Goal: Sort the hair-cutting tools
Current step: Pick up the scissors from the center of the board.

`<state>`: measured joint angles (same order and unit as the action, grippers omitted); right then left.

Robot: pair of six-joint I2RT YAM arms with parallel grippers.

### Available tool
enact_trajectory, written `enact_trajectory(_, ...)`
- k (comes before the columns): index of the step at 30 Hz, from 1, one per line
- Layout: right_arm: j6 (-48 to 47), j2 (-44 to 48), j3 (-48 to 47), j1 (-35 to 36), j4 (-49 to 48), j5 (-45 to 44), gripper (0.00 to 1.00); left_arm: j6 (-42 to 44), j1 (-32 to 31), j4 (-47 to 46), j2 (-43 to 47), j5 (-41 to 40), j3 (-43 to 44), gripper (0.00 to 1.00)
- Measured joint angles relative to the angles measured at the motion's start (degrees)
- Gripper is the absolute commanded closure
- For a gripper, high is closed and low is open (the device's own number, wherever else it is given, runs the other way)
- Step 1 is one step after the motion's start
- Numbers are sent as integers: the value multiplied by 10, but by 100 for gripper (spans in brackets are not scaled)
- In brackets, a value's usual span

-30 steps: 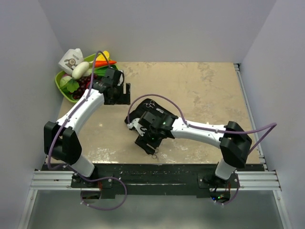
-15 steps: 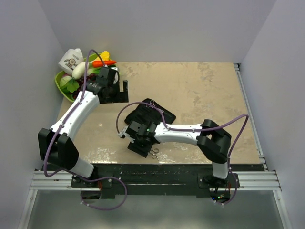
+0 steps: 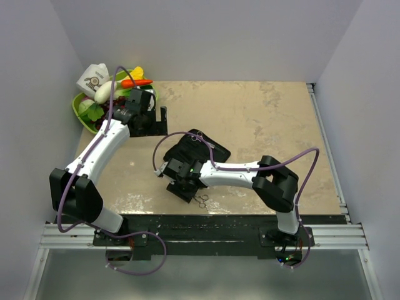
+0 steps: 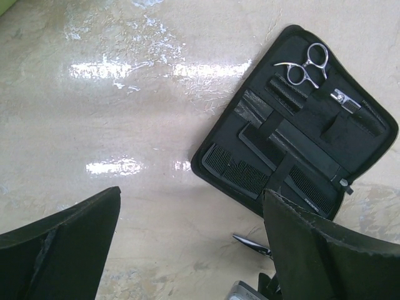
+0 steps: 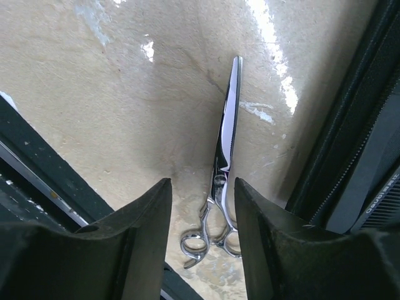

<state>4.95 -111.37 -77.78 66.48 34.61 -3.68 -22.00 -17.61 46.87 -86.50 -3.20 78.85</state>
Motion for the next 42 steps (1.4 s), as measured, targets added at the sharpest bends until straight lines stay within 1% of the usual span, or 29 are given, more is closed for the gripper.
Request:
enact_trajectory(8,16,0,10,0,-22,1,54,0,0,-1,5,1,-7,1)
enact_trajectory(15,31,0,23,0,-30,-16,54,0,0,0,7,10,-14,1)
enact_trajectory(22,40,0,27,0,-35,-16,58,0,1,-1,7,14,-16,1)
enact_trajectory(28,44,10,47,-1,-58,-17,70,0,1,-1,7,15,-16,1)
enact_trajectory(29,45,12,51,-1,-63,-18,74,0,1,-1,7,15,-16,1)
enact_trajectory(33,49,19,64,-2,-77,-22,83,0,1,-1,7,15,-16,1)
enact_trajectory(38,56,26,75,-2,-89,-28,97,0,1,-6,7,15,-17,1)
enact_trajectory(42,58,28,77,-2,-91,-29,100,0,1,-9,3,14,-17,1)
